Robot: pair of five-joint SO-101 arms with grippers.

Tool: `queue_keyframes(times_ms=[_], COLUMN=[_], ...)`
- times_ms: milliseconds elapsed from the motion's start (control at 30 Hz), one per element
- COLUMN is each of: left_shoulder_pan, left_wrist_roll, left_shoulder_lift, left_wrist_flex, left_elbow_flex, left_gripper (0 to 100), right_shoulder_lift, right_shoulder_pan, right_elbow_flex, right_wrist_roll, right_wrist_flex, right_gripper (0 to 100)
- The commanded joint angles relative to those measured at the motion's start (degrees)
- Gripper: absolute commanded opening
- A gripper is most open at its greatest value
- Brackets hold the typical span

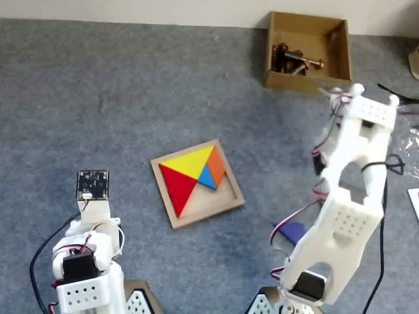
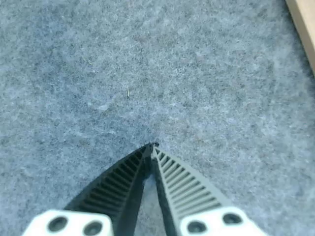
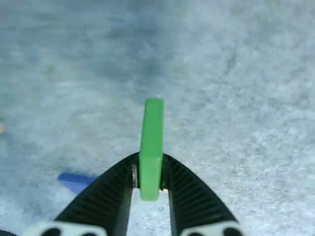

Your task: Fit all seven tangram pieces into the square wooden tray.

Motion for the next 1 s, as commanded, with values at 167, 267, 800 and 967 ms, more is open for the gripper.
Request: queue_keyframes(times_ms=[167,267,800,967], left_shoulder_pan=[-0.75,-0.75,-0.75,-0.75], left_wrist_roll=[0.53,0.53,0.53,0.53], left_shoulder_lift=[-0.31,-0.31,-0.31,-0.31], left_wrist_flex=[0.26,0.26,0.26,0.26], left_elbow_flex=[1.10,1.10,1.10,1.10], left_gripper=[1,1,1,1], right_shoulder_lift=[-27.82,-32.04,-43.56,-43.91], right_shoulder_pan=[-18.86,-24.22,-46.55,-49.27], right_elbow_flex=[20.97,25.71,49.80,55.52], right_wrist_roll=[-3.69,-4.92,-3.16,-0.18], right_wrist_flex=[-0.40,-2.68,-23.52,-32.92], right_gripper=[1.2,1.2,1.2,1.2])
